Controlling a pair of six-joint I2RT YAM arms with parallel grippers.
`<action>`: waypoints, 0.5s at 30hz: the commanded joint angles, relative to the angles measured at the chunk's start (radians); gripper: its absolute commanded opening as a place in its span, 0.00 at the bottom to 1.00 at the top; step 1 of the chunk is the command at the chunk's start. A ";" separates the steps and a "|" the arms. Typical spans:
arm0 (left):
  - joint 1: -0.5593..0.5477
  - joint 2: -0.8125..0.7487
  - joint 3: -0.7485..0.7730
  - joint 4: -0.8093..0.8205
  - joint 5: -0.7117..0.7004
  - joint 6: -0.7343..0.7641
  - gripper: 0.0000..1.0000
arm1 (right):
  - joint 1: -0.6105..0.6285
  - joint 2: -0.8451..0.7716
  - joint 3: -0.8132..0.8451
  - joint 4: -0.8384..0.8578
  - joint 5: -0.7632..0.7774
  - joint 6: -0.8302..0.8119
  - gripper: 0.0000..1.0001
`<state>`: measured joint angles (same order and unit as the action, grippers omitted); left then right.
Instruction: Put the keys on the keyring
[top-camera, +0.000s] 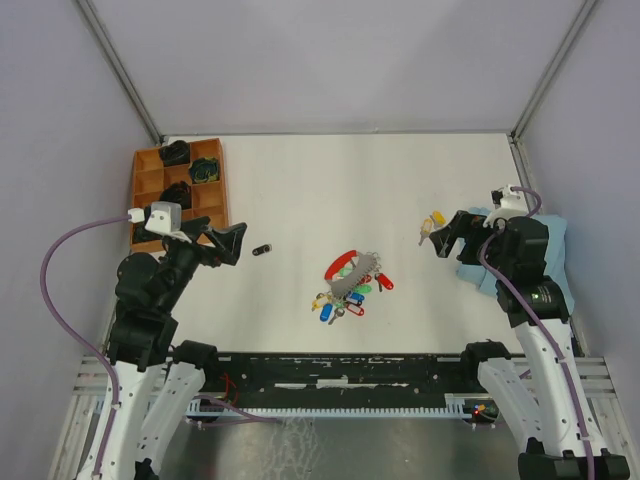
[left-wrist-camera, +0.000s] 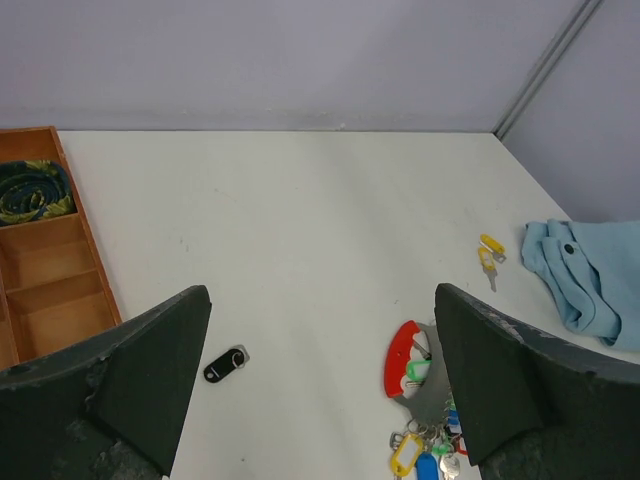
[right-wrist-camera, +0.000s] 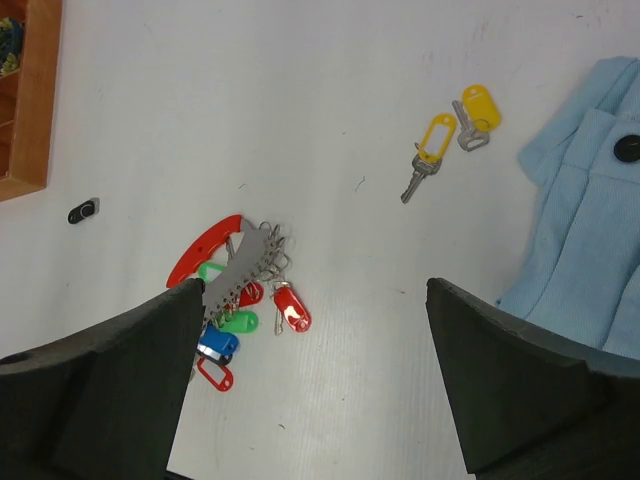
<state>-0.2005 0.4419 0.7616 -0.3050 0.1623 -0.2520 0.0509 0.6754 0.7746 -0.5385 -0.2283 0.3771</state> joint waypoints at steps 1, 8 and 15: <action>0.006 -0.010 -0.003 0.046 0.039 0.023 0.99 | 0.005 -0.010 0.000 0.042 0.010 -0.004 1.00; 0.007 -0.007 -0.008 0.050 0.048 0.027 0.99 | 0.007 -0.007 -0.012 0.050 -0.016 -0.002 1.00; 0.006 -0.007 -0.023 0.055 -0.013 -0.064 0.99 | 0.013 -0.013 -0.018 0.067 -0.028 0.002 1.00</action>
<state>-0.1978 0.4374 0.7498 -0.2977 0.1860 -0.2527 0.0574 0.6739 0.7612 -0.5308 -0.2379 0.3775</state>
